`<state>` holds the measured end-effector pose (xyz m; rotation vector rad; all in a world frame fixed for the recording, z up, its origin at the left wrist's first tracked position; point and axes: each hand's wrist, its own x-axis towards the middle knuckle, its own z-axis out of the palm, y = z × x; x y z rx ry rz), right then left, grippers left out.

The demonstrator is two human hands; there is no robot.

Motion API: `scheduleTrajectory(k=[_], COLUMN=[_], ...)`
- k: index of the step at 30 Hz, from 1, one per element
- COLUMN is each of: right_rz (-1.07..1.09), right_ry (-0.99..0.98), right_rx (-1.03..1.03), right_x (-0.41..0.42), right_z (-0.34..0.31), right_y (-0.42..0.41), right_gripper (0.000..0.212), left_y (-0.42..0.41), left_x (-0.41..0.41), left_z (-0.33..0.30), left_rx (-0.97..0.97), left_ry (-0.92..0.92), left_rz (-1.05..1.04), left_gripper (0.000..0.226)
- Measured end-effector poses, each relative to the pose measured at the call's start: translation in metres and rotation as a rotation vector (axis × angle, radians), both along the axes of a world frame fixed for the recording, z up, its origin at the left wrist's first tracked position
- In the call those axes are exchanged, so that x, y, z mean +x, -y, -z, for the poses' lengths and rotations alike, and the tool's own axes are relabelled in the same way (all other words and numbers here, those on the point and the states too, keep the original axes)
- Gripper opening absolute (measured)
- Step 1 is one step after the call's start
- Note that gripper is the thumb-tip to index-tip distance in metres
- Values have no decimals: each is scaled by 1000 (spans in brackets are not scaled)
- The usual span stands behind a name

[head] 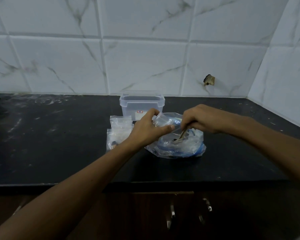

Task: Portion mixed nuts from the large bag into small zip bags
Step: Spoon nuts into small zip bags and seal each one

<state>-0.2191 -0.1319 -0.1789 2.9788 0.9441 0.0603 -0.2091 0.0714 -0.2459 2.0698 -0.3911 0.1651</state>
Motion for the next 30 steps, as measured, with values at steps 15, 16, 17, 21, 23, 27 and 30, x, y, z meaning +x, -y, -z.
scheduleTrajectory(k=[15, 16, 17, 21, 23, 27, 30], right_rz=[110, 143, 180, 382, 442, 411, 458], right_ry=[373, 371, 369, 395, 366, 326, 280], right_rx=[-173, -163, -127, -5, -50, -173, -92], right_x=[-13, -13, -13, -5, -3, -1, 10], right_z=[36, 38, 40, 35, 33, 37, 45], right_y=[-5, -6, -7, -6, -8, -22, -25], right_gripper=[38, 38, 34, 18, 17, 22, 22], left_y=[-2, -2, -4, -10, -11, -11, -12], left_x=[3, 4, 5, 9, 12, 15, 15], left_z=[0, 1, 1, 3, 5, 7, 9], left_rx=[52, 46, 39, 2, -22, -42, -43], left_ry=[-1, -9, -19, -29, -26, -16, 6], left_rz=[3, 13, 24, 36, 35, 59, 67], left_gripper=[46, 46, 47, 44, 43, 45, 45])
